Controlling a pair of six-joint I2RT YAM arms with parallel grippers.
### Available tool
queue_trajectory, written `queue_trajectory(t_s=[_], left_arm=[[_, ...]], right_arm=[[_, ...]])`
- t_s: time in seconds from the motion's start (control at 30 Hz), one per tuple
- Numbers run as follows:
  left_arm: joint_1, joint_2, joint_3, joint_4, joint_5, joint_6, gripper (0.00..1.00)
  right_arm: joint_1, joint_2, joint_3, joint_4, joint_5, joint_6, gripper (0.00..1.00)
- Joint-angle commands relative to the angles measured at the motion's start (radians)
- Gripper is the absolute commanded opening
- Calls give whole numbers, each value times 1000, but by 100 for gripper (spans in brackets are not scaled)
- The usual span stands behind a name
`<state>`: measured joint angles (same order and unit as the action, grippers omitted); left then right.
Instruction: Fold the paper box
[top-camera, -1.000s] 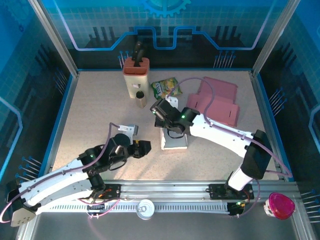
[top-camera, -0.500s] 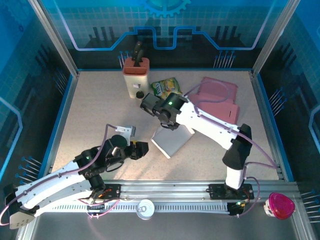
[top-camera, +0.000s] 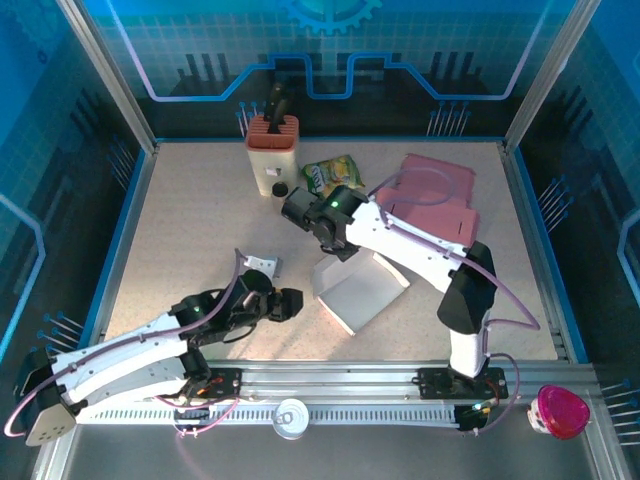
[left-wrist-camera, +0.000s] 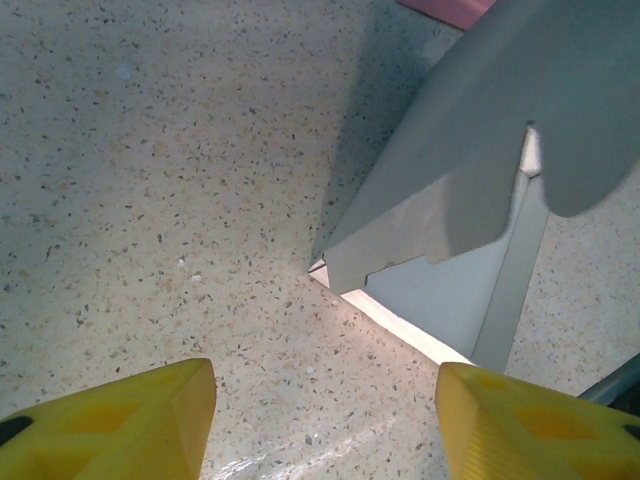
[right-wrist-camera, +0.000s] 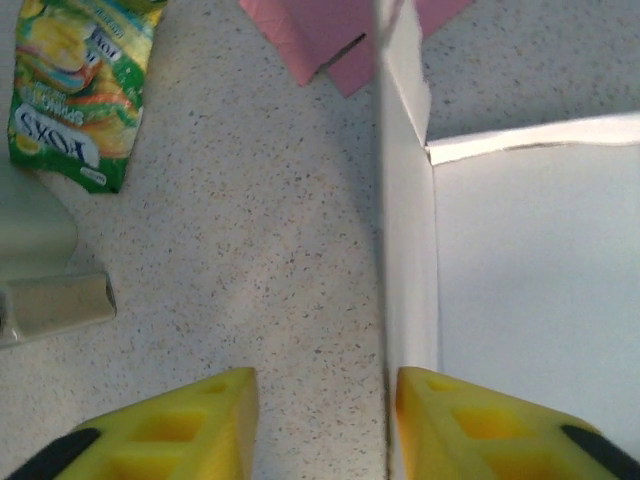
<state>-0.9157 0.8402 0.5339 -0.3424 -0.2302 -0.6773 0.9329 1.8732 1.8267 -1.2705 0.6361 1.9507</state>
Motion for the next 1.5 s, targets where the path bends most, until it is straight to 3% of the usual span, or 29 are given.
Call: queue_trajectory(t_s=[0.0, 0.07, 0.17, 0.23, 0.3, 0.4, 0.57, 0.67, 0.77, 1.03, 1.47], left_arm=[[-9, 27, 3, 37, 5, 15, 62], [-14, 38, 10, 42, 4, 10, 62], [-35, 54, 17, 59, -24, 5, 62], [-43, 71, 20, 79, -35, 9, 61], [-47, 99, 27, 112, -38, 20, 61], [-62, 146, 46, 163, -44, 51, 60], [-94, 188, 69, 197, -77, 111, 58], [-95, 203, 70, 198, -85, 128, 57], [-95, 242, 90, 176, -123, 142, 54], [-87, 382, 194, 89, -262, 200, 34], [57, 434, 275, 122, -240, 470, 16]], right_arm=[[-8, -119, -78, 127, 89, -192, 49], [-17, -204, -157, 239, 116, -344, 54], [-64, -404, -389, 628, 64, -786, 59], [-122, -548, -558, 857, -83, -1007, 62], [-215, -685, -716, 1030, -307, -1170, 65], [-377, -823, -836, 1045, -550, -1234, 64], [-584, -929, -911, 936, -757, -1288, 63], [-652, -950, -942, 932, -836, -1298, 63], [-671, -944, -978, 945, -878, -1310, 62], [-690, -900, -990, 978, -934, -1344, 63], [-746, -761, -1006, 1007, -1029, -1529, 66]])
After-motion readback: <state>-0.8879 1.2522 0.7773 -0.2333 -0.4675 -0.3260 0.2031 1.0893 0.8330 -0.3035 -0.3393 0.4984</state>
